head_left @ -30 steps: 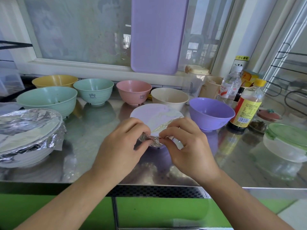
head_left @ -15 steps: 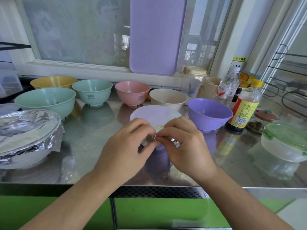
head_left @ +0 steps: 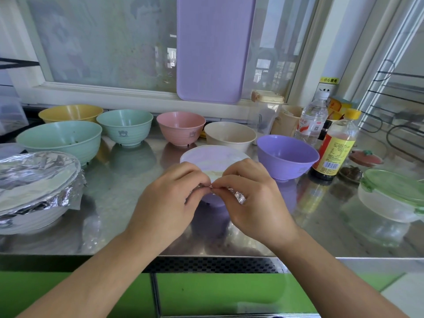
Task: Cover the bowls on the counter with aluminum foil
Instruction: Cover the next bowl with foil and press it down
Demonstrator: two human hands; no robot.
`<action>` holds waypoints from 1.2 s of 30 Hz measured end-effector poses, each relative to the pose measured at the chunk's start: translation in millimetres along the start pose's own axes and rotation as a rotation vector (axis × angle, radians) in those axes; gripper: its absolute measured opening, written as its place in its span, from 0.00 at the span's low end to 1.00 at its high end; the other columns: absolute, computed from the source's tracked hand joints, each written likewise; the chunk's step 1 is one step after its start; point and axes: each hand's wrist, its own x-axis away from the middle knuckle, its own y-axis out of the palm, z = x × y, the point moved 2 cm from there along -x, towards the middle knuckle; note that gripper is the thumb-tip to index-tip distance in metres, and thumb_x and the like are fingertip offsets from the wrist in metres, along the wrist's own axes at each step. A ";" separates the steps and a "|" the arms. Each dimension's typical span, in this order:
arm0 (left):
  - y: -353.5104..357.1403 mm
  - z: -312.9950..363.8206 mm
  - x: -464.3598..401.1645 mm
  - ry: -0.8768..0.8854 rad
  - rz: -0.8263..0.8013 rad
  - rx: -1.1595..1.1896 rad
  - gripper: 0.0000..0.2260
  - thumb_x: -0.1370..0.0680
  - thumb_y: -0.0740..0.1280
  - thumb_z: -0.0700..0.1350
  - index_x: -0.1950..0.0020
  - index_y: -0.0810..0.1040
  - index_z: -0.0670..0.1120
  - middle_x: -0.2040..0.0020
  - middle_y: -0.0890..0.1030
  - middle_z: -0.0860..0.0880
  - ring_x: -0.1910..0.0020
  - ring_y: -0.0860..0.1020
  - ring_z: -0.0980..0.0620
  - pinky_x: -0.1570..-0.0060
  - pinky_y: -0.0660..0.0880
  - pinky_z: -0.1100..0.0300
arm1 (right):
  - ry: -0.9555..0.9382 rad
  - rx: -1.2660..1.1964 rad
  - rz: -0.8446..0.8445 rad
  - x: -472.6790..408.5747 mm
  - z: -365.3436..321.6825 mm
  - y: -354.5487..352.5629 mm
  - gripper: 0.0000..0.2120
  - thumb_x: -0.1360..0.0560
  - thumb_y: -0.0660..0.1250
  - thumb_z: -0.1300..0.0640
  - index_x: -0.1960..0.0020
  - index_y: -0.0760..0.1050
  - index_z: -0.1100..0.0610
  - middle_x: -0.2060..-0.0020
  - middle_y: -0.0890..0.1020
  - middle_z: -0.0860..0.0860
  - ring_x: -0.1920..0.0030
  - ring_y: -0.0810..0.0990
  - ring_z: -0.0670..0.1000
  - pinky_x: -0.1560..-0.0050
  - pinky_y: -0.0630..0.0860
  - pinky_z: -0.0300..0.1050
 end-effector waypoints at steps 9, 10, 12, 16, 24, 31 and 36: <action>-6.9 -7.3 -2.1 -0.045 -0.057 0.131 0.04 0.23 0.76 0.46 0.52 0.82 0.53 0.50 0.79 0.59 0.56 0.79 0.57 0.57 0.78 0.52 | 0.011 0.045 -0.005 0.0 2.2 -3.7 0.03 0.25 0.78 0.63 0.55 0.86 0.56 0.58 0.81 0.49 0.56 0.78 0.56 0.54 0.73 0.55; -5.4 -3.3 -1.4 -0.049 -0.062 0.156 0.05 0.24 0.77 0.47 0.52 0.82 0.54 0.50 0.78 0.59 0.56 0.79 0.58 0.57 0.78 0.52 | -0.009 0.049 -0.008 -1.7 -1.5 -0.6 0.03 0.25 0.77 0.64 0.55 0.86 0.57 0.59 0.81 0.50 0.57 0.78 0.57 0.53 0.73 0.55; -3.7 0.1 -0.9 -0.049 -0.056 0.171 0.06 0.24 0.77 0.48 0.53 0.81 0.54 0.51 0.77 0.60 0.56 0.78 0.58 0.58 0.78 0.52 | -0.012 0.036 -0.014 -2.7 -1.7 -1.1 0.03 0.24 0.77 0.63 0.54 0.86 0.57 0.58 0.81 0.50 0.57 0.79 0.57 0.53 0.73 0.54; -6.2 -8.7 -2.4 -0.039 -0.047 0.153 0.04 0.22 0.75 0.46 0.54 0.82 0.53 0.52 0.78 0.59 0.57 0.79 0.57 0.58 0.78 0.51 | 0.042 0.007 -0.028 5.3 12.6 -16.9 0.03 0.26 0.79 0.61 0.53 0.86 0.55 0.56 0.82 0.48 0.54 0.80 0.54 0.51 0.74 0.55; -4.5 -2.9 -4.6 -0.007 -0.070 0.129 0.04 0.23 0.76 0.46 0.54 0.82 0.52 0.52 0.78 0.59 0.57 0.78 0.60 0.58 0.78 0.52 | 0.011 0.015 -0.023 1.2 5.3 -4.1 0.05 0.26 0.79 0.64 0.54 0.87 0.56 0.58 0.83 0.47 0.56 0.79 0.56 0.53 0.73 0.54; -9.2 -7.9 -4.6 0.008 -0.119 0.106 0.02 0.20 0.73 0.48 0.52 0.82 0.54 0.51 0.78 0.58 0.55 0.79 0.57 0.56 0.77 0.51 | 0.042 0.001 0.003 6.3 10.7 -9.6 0.03 0.23 0.78 0.56 0.53 0.87 0.55 0.58 0.82 0.48 0.56 0.79 0.55 0.52 0.73 0.55; -6.9 -2.4 -4.3 0.019 -0.119 0.070 0.03 0.22 0.74 0.51 0.52 0.81 0.55 0.50 0.77 0.61 0.55 0.77 0.60 0.57 0.76 0.56 | 0.015 0.004 0.004 2.6 2.2 -3.8 0.02 0.24 0.79 0.60 0.54 0.87 0.57 0.59 0.82 0.49 0.57 0.79 0.56 0.53 0.73 0.52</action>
